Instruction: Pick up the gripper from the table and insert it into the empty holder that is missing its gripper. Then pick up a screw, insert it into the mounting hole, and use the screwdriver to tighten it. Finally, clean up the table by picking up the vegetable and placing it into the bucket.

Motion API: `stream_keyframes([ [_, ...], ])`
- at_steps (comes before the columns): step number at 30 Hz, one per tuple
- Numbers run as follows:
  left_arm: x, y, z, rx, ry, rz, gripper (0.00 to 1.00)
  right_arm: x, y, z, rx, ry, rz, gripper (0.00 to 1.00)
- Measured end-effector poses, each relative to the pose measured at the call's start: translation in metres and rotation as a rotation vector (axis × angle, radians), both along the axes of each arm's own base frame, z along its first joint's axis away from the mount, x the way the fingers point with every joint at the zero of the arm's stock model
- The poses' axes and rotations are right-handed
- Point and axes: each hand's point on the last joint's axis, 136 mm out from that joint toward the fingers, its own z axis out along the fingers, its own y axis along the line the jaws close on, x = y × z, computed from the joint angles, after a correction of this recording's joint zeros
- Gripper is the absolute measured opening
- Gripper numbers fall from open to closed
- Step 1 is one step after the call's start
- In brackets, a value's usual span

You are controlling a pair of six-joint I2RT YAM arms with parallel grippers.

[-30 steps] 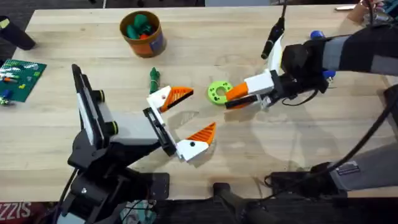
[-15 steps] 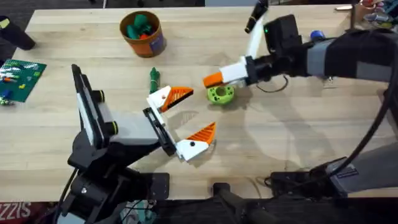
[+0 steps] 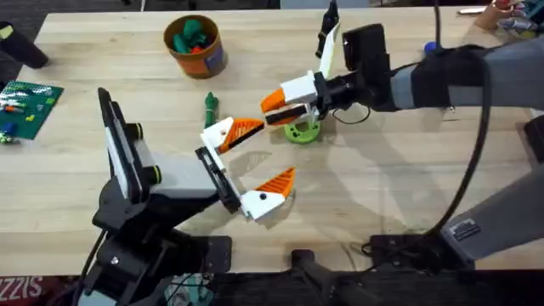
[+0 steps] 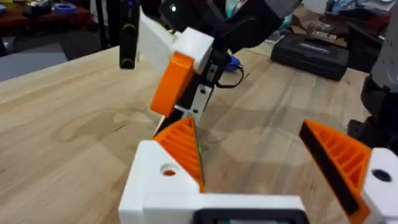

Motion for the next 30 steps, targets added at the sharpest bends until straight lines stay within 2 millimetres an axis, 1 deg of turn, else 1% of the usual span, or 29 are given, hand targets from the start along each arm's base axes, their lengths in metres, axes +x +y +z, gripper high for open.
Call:
stream_keyframes([
  [2,0.0,0.0,0.0,0.0,0.0,0.0,0.978,-0.002,0.002,0.001,0.009,0.014,0.017,0.829],
  [6,0.0,0.0,0.0,0.0,0.0,0.0,0.978,-0.007,0.015,0.015,0.042,-0.026,0.07,0.829],
  [10,0.0,0.0,0.0,0.0,0.0,0.0,0.978,-0.023,0.032,0.022,0.059,-0.042,0.14,0.829],
  [14,0.0,0.0,0.0,0.0,0.0,0.0,0.978,-0.038,0.042,0.023,0.063,-0.039,0.187,0.829],
  [30,0.0,0.0,0.0,0.0,0.0,0.0,0.978,-0.039,0.041,0.021,0.053,-0.013,0.187,0.829],
])
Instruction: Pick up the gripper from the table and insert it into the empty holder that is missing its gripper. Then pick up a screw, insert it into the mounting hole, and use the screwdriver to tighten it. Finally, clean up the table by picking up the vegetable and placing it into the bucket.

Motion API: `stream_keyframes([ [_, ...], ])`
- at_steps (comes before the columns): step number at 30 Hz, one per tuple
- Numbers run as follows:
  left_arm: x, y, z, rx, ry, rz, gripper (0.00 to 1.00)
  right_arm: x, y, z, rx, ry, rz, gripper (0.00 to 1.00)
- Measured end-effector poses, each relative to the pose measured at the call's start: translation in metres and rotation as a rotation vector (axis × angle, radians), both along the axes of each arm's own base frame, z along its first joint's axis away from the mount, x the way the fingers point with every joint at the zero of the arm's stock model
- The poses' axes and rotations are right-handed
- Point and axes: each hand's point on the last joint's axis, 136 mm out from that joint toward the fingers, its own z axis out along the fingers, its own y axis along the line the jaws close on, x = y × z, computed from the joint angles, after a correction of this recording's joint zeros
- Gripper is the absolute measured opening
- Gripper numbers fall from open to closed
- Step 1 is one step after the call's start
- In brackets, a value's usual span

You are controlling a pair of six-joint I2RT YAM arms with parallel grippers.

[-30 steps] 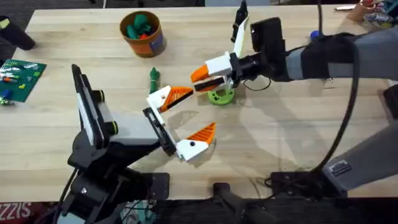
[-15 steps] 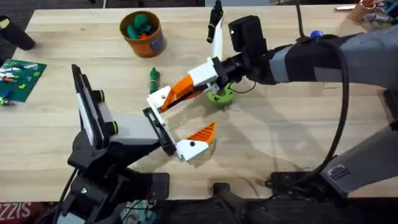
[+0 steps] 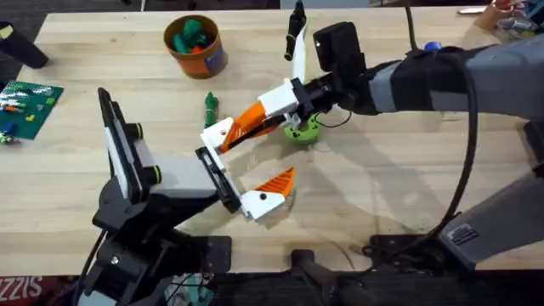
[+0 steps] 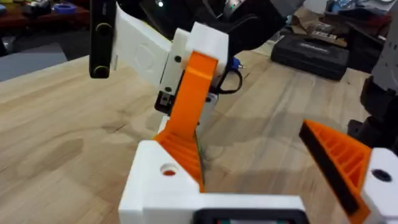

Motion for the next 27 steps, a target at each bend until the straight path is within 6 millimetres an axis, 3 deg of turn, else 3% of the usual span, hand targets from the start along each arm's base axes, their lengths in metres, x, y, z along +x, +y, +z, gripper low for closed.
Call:
stream_keyframes([
  [4,0.0,0.0,0.0,0.0,0.0,0.0,0.978,0.0,0.0,0.0,-0.001,0.002,0.0,0.787],
  [7,0.0,0.0,0.0,0.0,0.0,0.0,0.978,0.0,0.0,0.0,0.0,0.004,0.002,0.593],
  [12,0.0,0.0,0.0,-0.007,0.016,0.001,0.978,-0.004,-0.001,0.008,0.027,0.008,0.03,0.137],
  [14,0.0,0.0,0.0,-0.007,0.013,0.001,0.978,-0.004,-0.001,0.011,0.03,0.007,0.033,0.026],
  [27,0.0,0.0,0.0,-0.008,0.015,0.003,0.978,-0.002,-0.001,0.009,0.015,0.015,0.018,0.02],
])
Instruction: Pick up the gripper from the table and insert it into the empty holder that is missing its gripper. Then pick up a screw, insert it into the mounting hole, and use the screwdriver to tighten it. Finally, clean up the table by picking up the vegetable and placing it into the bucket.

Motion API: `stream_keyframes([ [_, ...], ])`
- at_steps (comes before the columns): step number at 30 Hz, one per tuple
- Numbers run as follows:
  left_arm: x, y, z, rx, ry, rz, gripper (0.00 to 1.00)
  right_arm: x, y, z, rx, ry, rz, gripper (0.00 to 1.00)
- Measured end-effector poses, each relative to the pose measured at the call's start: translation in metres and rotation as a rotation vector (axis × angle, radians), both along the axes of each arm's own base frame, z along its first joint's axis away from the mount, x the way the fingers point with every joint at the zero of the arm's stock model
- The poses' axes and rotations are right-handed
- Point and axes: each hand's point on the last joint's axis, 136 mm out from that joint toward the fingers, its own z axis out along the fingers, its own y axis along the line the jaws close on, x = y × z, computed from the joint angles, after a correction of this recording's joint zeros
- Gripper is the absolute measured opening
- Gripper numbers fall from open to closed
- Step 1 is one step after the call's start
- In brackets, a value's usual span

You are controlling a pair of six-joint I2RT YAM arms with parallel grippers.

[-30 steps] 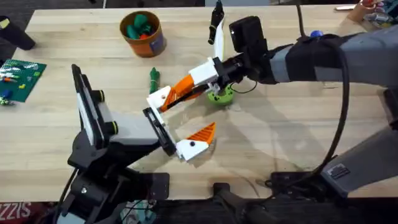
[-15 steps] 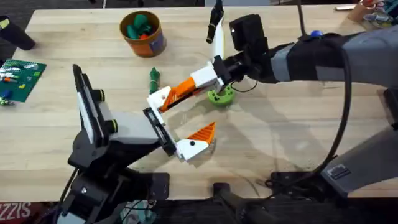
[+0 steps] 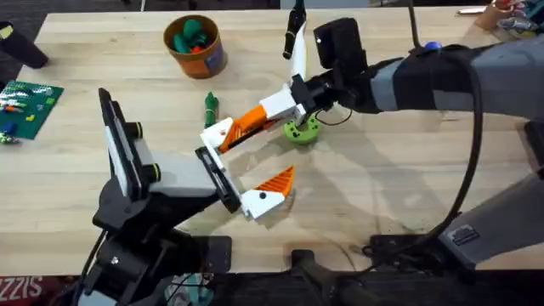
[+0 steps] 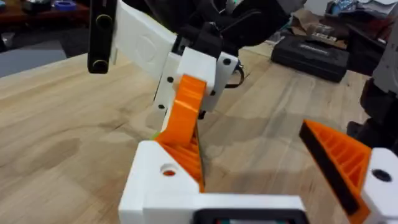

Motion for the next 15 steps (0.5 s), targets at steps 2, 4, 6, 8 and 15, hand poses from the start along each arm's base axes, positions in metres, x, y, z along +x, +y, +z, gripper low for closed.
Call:
stream_keyframes([
  [2,0.0004,0.0002,-0.0001,-0.001,0.003,0.003,0.978,0.0007,0.0003,-0.0005,-0.005,0.003,-0.004,0.02],
  [4,0.0007,0.0005,-0.0001,-0.003,0.006,0.005,0.978,0.0013,0.0006,-0.0009,-0.01,0.008,-0.009,0.02],
  [6,0.0011,0.0007,-0.0001,-0.005,0.009,0.008,0.978,0.002,0.0009,-0.0016,-0.017,0.015,-0.014,0.02],
  [8,0.0015,0.001,-0.0001,-0.007,0.013,0.011,0.978,0.0027,0.0016,-0.0021,-0.024,0.019,-0.02,0.02],
  [15,0.007,0.0048,-0.0005,-0.012,0.022,0.048,0.978,0.0049,0.0099,-0.0022,-0.059,0.013,-0.054,0.02],
])
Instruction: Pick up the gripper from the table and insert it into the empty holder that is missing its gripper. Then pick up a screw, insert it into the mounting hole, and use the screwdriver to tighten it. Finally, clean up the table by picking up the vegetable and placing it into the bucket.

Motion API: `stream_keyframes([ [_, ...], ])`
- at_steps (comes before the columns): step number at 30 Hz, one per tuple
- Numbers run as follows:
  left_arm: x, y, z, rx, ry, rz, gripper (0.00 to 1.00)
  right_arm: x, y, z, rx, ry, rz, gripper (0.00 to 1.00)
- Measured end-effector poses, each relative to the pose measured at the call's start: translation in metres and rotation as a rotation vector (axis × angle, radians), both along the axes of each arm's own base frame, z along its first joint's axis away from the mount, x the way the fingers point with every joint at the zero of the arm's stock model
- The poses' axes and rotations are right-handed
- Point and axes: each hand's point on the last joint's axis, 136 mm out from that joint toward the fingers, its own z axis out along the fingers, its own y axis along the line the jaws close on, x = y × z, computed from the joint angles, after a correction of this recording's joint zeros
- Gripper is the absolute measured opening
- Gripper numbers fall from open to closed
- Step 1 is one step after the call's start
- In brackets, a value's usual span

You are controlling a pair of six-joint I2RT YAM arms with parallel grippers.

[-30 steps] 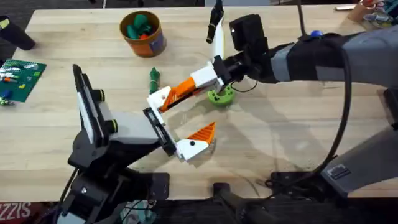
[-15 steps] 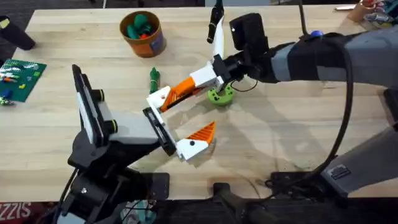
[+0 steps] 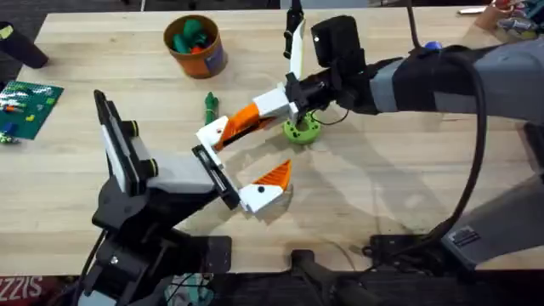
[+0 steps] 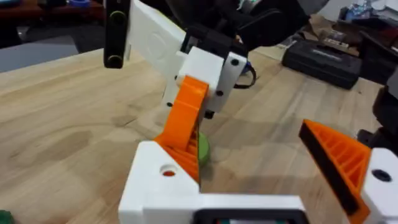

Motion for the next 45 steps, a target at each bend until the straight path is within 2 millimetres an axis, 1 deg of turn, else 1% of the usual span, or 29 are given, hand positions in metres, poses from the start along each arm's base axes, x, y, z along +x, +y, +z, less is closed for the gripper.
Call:
stream_keyframes([
  [15,0.007,0.005,0.0,-0.004,0.008,0.049,0.978,0.002,0.011,0.001,-0.016,-0.039,-0.025,0.02],
  [45,0.006,0.005,0.0,-0.008,0.016,0.043,0.978,0.003,0.012,0.001,-0.021,-0.035,-0.029,0.02],
])
